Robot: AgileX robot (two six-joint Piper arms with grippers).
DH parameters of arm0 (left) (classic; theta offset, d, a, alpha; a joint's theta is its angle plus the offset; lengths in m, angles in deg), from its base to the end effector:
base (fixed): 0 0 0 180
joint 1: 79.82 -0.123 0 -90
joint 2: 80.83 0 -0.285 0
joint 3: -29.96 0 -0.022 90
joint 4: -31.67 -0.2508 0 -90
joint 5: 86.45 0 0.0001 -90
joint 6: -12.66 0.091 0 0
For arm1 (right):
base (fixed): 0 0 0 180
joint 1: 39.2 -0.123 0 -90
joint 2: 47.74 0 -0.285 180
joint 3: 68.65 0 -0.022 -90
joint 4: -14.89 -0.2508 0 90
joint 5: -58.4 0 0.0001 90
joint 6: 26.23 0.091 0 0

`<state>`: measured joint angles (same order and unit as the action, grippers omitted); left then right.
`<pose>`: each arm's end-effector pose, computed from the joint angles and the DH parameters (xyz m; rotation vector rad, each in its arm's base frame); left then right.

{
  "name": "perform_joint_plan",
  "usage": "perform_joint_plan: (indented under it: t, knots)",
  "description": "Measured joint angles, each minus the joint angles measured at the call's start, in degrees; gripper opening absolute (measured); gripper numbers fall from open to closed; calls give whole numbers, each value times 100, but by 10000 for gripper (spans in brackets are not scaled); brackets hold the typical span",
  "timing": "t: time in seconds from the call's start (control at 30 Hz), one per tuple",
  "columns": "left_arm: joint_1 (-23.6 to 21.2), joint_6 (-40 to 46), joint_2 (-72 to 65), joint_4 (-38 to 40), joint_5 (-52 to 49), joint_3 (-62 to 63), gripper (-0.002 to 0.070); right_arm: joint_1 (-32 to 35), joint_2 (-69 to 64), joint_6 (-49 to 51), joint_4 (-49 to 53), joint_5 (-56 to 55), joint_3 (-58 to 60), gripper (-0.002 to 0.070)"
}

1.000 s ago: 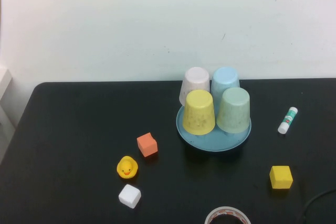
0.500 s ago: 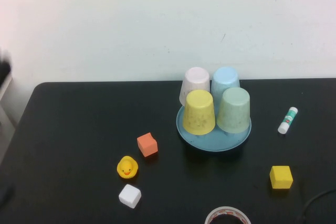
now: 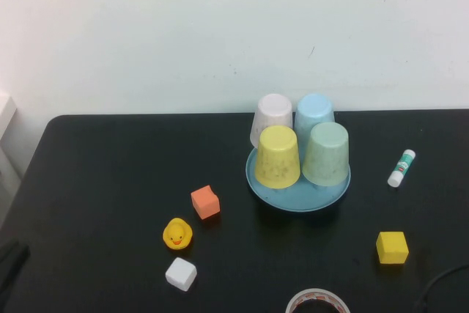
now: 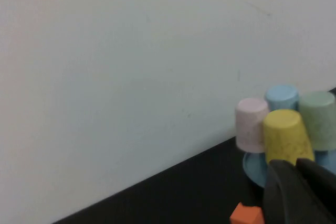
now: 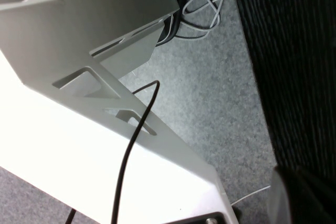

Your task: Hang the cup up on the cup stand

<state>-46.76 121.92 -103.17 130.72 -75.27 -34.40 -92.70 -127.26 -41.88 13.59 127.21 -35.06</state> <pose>0.0722 -0.0263 0.2701 0.4234 1.4881 -0.1697 0.1081 0.1493 0.2341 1.7500 -2.5625 -0.0140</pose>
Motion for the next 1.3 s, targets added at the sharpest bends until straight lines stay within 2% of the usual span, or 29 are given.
perform_joint_plan:
  t: [0.23,0.43,0.53,0.63,0.77,0.9,1.03,1.17,1.23,1.3]
  knots:
    - [0,-29,0,161,1238,-26,0,0,0,0,0,0,0,-1]
    - [-21,-29,67,194,1853,-54,0,0,0,0,0,0,0,-1]
    - [-369,-29,329,211,1948,-115,0,0,0,0,0,0,0,-1]
    - [-978,-3,602,220,1820,-155,0,0,0,0,0,0,0,-1]
    - [-1880,101,932,210,1395,-268,0,0,0,0,0,0,0,-1]
    - [-2435,128,1059,210,822,-394,0,0,0,0,0,0,0,-1]
    - [-2633,137,1118,188,471,-409,0,0,0,0,0,0,0,-1]
    - [-2648,124,1150,162,286,-429,0,0,0,0,0,0,0,-1]
    - [-2648,-130,1150,-273,182,-513,0,0,0,0,0,0,0,-1]
    - [-2648,-1025,1150,-1479,145,-656,0,0,0,0,0,0,0,-1]
